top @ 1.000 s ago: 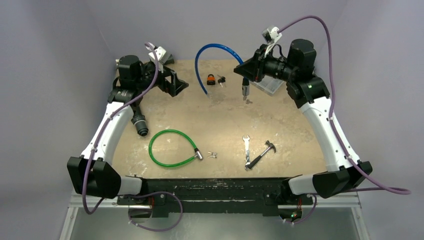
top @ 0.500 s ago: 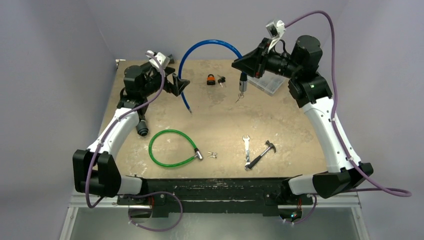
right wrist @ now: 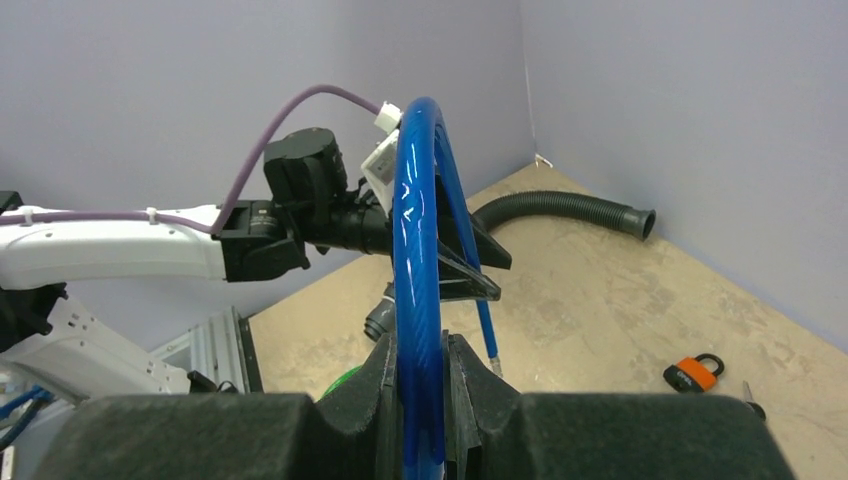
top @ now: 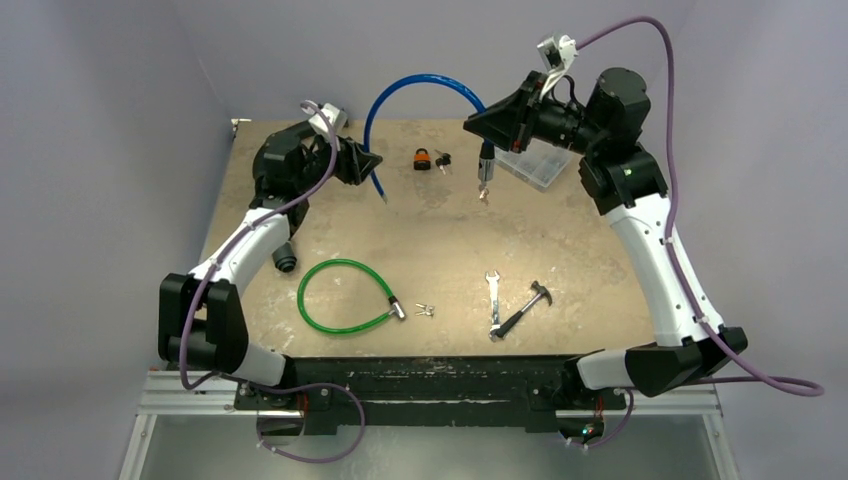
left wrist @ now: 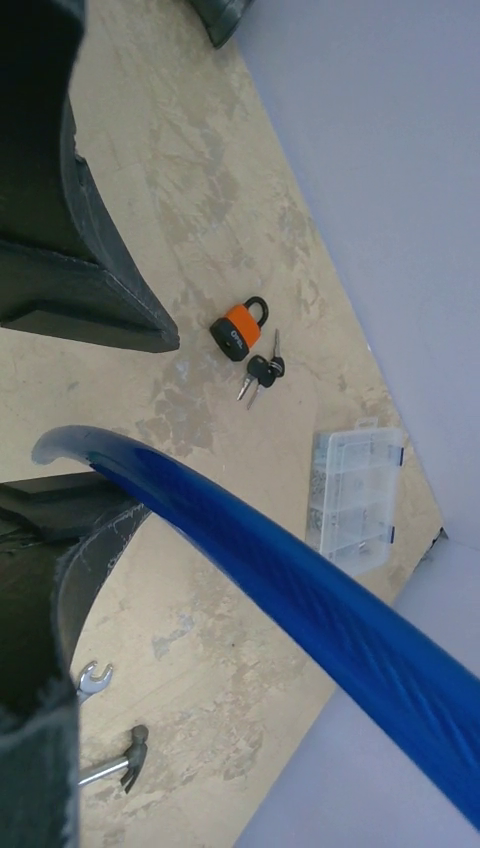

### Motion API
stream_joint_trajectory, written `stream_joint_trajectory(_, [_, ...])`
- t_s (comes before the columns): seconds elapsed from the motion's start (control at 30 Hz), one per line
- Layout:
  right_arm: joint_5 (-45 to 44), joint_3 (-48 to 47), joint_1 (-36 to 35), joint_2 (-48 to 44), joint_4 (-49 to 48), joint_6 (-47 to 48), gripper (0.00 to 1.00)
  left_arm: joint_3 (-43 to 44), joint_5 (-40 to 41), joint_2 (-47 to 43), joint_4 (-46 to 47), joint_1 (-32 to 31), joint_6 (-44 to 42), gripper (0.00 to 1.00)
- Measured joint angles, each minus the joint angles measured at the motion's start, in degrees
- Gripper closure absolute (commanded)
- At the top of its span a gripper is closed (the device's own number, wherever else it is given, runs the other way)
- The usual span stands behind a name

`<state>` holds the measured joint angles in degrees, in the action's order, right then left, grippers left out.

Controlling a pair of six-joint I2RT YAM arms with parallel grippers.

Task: Lock with the key
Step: Lock the lock.

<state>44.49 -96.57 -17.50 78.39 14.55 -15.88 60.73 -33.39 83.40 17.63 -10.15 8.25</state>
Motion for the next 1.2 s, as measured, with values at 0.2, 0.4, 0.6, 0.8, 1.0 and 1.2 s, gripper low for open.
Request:
stream_joint_trajectory(0.2, [-0.17,-0.61,0.33,0.0,-0.13,-0.74,1.0,-0.35,0.0,1.4,1.01,0.0,3.69,0.98])
stream_joint_trajectory(0.4, [-1.75,0.87,0.48,-0.02,-1.84,-1.16,1.0,0.2,0.02,1.6,1.46,-0.09,12.09,1.0])
stream_joint_trajectory(0.6, [-8.94,11.5,0.52,-1.09,-11.72,-5.51,1.0,7.61,0.52,3.1,2.38,-0.66,30.8,1.0])
stream_joint_trajectory(0.8, [-17.68,14.97,0.52,0.33,-18.4,-12.85,1.0,15.19,6.36,3.65,2.93,-2.71,43.43,1.0])
stream_joint_trajectory(1.0, [-23.26,17.46,0.44,1.18,-23.71,-22.23,1.0,17.0,10.97,4.0,3.54,-5.2,49.81,1.0])
stream_joint_trajectory(1.2, [-26.03,19.17,0.31,2.93,-26.1,-28.83,1.0,18.99,12.07,5.55,6.64,-7.8,52.96,1.0])
